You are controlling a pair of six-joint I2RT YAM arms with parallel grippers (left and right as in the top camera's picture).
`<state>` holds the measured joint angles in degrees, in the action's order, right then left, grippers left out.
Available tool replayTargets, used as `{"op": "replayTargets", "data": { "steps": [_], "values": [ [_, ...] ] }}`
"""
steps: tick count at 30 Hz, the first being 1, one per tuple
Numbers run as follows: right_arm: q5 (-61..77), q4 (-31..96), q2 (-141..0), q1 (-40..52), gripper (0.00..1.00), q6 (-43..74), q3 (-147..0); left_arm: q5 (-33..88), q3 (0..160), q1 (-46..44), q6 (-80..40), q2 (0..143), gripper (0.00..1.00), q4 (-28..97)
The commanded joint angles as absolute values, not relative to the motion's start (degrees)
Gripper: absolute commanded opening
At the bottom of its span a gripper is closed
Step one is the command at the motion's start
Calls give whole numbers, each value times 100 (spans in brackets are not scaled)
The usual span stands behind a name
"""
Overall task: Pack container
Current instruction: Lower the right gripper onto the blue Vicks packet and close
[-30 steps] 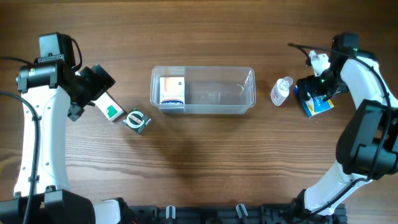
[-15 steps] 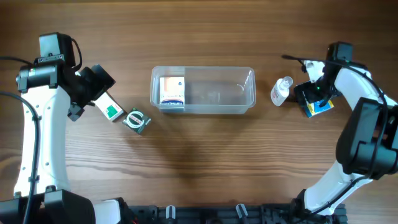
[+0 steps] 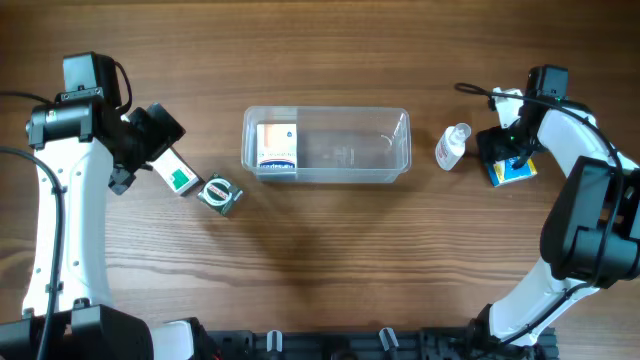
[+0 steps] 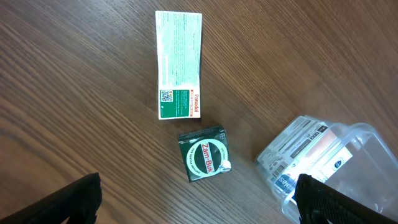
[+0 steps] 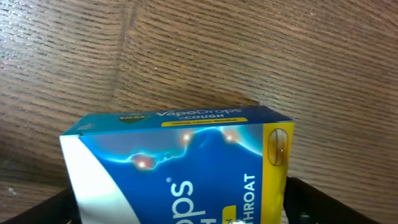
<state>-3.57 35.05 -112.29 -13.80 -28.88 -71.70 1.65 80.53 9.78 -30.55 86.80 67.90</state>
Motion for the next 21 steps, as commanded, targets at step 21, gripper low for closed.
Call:
{"op": "replayTargets", "data": {
  "steps": [21],
  "values": [
    [-926, 3905, -10700, -1378, 79, -1824, -7513, 211, 8047, 998, -3050, 8720, 100, 6775]
  ]
}}
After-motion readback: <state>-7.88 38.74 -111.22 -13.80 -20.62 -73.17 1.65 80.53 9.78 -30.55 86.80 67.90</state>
